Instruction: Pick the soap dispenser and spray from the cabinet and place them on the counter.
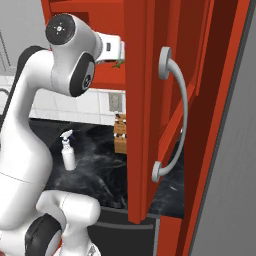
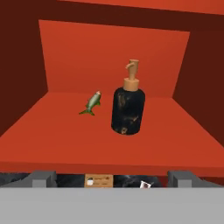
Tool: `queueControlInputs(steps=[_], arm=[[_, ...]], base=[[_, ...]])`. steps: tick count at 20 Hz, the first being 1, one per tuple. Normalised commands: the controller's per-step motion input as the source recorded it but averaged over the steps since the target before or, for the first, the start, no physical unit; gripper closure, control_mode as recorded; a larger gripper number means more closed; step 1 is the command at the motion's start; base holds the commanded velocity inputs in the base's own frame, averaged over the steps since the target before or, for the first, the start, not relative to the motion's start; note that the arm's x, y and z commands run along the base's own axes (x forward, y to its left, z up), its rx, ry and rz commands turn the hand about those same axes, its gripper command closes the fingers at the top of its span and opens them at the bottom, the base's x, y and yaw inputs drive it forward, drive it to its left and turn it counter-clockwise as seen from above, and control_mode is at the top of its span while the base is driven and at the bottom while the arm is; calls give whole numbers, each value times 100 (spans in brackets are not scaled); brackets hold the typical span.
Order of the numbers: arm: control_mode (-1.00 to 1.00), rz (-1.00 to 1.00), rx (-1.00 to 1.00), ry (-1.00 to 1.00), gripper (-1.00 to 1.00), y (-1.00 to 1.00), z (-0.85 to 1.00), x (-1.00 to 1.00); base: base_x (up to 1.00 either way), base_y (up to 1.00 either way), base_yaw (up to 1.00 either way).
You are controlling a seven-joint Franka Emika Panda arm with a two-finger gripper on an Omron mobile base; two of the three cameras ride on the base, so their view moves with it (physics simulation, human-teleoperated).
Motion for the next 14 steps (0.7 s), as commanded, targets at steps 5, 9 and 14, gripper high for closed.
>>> queueControlInputs(steps=[5, 9, 14], arm=[[-100, 0, 0, 0, -100, -7, 1, 33], [-100, 0, 0, 0, -100, -4, 2, 34], [-100, 0, 0, 0, -100, -9, 0, 32]], base=[[0, 0, 0], [0, 0, 0], [0, 0, 0]])
